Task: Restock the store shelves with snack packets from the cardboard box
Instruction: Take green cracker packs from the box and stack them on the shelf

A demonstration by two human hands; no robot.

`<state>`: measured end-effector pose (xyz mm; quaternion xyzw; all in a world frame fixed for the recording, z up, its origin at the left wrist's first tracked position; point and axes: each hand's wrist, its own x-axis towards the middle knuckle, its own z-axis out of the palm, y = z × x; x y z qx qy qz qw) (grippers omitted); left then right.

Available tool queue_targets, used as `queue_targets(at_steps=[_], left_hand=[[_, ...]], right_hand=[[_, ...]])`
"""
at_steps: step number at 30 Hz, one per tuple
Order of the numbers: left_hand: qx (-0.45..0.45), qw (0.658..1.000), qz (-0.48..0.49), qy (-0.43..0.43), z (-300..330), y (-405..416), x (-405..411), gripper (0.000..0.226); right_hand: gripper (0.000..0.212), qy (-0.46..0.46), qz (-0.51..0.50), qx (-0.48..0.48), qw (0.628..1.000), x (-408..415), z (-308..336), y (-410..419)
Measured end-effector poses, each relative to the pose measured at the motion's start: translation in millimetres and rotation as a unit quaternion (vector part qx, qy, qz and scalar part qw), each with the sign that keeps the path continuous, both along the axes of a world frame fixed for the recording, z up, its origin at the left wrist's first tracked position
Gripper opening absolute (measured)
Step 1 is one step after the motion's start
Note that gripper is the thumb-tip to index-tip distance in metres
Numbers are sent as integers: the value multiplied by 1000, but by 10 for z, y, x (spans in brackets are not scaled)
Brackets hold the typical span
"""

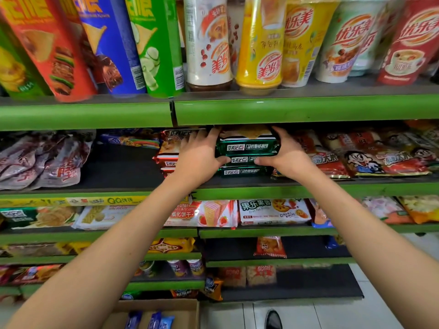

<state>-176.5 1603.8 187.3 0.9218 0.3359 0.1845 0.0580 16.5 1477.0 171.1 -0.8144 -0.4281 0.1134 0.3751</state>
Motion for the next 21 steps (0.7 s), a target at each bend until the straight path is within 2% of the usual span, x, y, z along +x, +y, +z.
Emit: queue_targets(at_steps=[3, 8, 13, 18, 21], left_hand=[[-9, 1000, 8, 4, -36, -16, 30, 75], [-42, 997, -18, 68, -82, 21, 55, 84], [-92, 995, -26, 39, -49, 57, 35, 85], [-149, 988, -26, 32, 2, 168, -11, 69], [-171, 985, -25, 9, 26, 218, -33, 64]], right_hand=[[96, 25, -14, 51, 998, -119, -18, 8], [88, 15, -2, 53, 998, -204, -54, -32], [95, 5, 0, 24, 1000, -203, -48, -85], [83, -27, -6, -10, 1000, -243, -69, -47], [86, -25, -12, -20, 999, -196, 2, -42]])
